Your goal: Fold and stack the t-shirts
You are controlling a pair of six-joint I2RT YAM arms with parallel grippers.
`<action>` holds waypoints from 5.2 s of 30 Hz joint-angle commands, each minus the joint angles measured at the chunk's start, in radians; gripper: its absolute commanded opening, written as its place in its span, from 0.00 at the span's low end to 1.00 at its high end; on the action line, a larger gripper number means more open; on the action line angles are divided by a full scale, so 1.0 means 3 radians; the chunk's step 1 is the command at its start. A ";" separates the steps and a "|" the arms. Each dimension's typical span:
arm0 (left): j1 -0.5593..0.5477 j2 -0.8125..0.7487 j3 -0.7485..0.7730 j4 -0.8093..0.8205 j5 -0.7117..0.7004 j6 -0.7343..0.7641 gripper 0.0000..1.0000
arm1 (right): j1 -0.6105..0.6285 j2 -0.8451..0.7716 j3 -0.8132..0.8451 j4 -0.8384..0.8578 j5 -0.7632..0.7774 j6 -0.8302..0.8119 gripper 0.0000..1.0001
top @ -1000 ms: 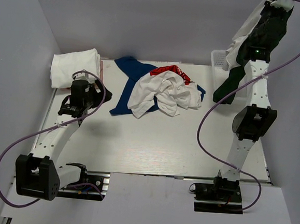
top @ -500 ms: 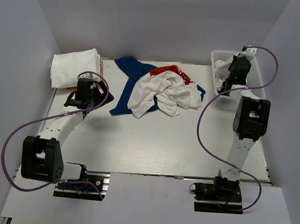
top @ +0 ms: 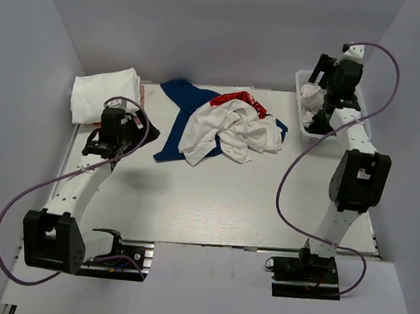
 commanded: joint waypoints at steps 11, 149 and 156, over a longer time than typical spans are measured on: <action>-0.0051 -0.0580 -0.0094 -0.0037 0.0205 0.0092 1.00 | 0.1013 0.0205 0.0934 -0.1406 -0.1214 -0.0536 0.90; -0.0082 0.1716 0.0295 0.0290 0.0681 0.0302 0.00 | 0.1474 0.1941 0.1657 -0.0427 -0.0365 -0.0808 0.27; -0.0082 0.1583 0.0326 0.0259 0.0569 0.0226 0.00 | 0.1474 0.1431 0.0987 -0.0146 -0.0202 -0.0854 0.00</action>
